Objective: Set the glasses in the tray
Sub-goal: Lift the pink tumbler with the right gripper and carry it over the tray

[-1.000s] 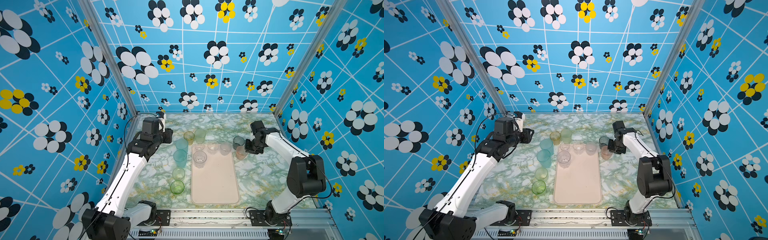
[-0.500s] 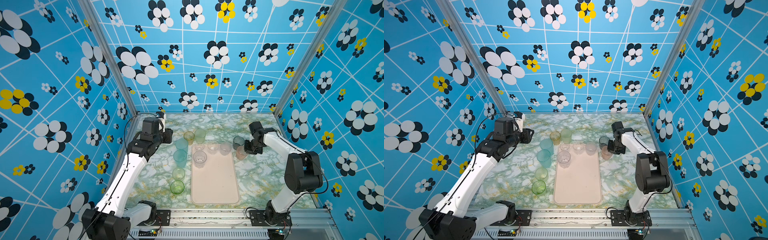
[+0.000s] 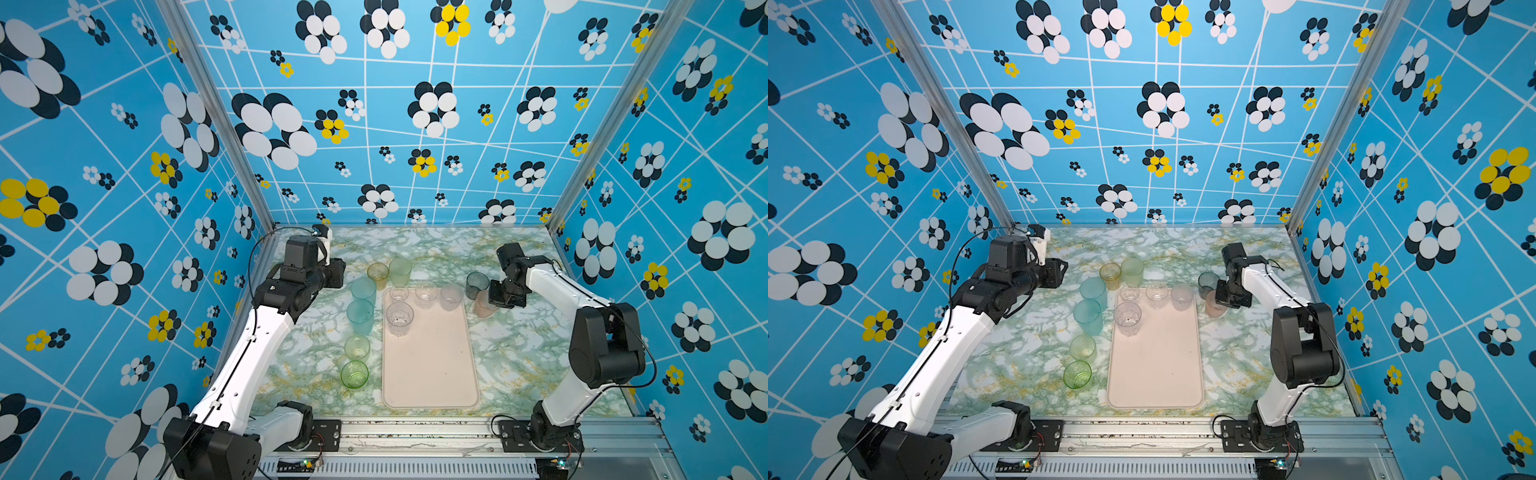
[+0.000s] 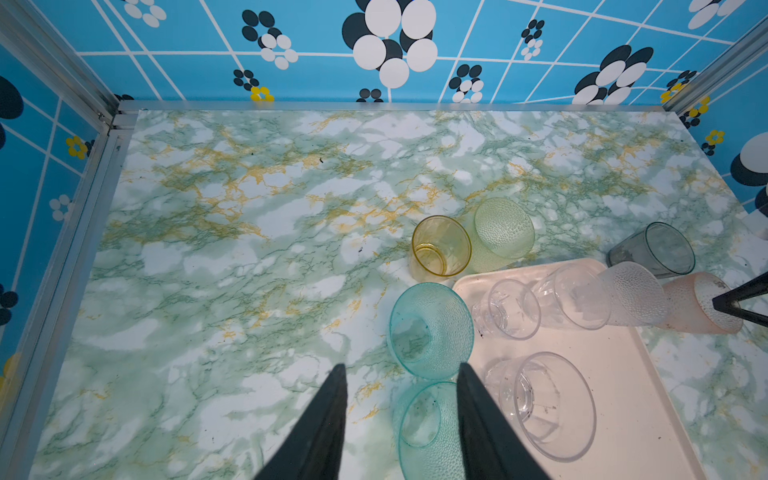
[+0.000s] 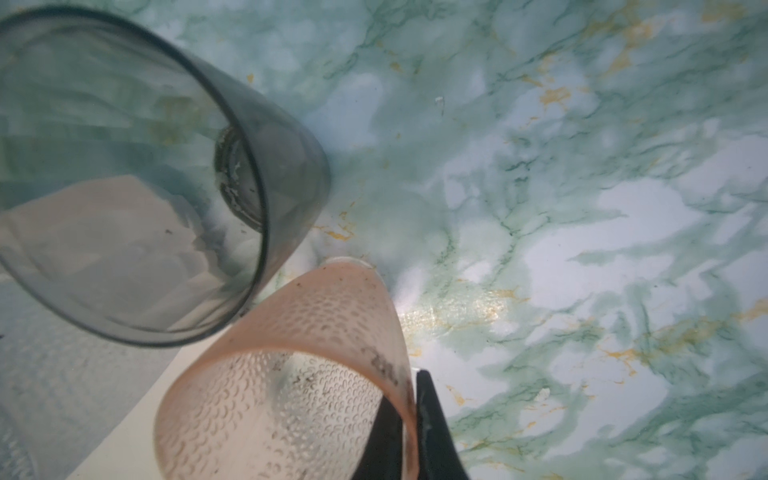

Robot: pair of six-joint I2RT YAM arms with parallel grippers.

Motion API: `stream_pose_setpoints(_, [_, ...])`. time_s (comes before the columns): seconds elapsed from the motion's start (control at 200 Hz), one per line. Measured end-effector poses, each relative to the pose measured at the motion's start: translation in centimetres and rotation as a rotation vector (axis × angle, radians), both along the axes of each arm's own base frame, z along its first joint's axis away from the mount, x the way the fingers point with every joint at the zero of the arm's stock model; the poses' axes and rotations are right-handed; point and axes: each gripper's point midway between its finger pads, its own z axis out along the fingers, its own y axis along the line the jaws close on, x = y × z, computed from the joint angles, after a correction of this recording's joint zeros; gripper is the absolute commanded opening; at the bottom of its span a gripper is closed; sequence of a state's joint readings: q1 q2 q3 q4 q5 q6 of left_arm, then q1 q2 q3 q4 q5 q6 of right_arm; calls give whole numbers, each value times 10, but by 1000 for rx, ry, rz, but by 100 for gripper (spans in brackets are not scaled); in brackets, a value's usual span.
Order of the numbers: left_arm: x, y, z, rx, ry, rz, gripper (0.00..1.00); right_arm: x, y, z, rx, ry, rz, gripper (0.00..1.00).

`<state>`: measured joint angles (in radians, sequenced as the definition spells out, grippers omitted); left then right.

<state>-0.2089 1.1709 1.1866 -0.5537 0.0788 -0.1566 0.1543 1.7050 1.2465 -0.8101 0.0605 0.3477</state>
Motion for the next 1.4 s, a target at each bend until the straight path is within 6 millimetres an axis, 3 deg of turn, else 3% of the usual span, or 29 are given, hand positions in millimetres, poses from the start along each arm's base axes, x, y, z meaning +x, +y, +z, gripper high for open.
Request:
stream_pose_setpoints(0.34, [3, 0, -7, 4, 20, 1, 44, -19, -3, 47, -81, -64, 72, 9])
stream_pose_setpoints(0.48, [4, -1, -12, 8, 33, 1, 44, -28, 19, 73, -113, -94, 174, 9])
stream_pose_setpoints(0.535, [5, -1, -13, 9, 37, 0, 40, -31, 32, 84, -116, -110, 218, 9])
stream_pose_setpoints(0.71, [5, -1, -19, 14, 52, -2, 40, -45, 76, 104, -125, -133, 359, 9])
stream_pose_setpoints(0.84, [4, -1, -24, 16, 63, -2, 40, -56, 107, 98, -126, -106, 446, 9])
stream_pose_setpoints(1.03, [2, 0, -30, 19, 80, -2, 40, -70, 147, 66, -149, -21, 540, 9])
stream_pose_setpoints(1.405, [-5, 2, -36, 31, 95, -4, 40, -63, 174, 33, -120, 15, 536, 9])
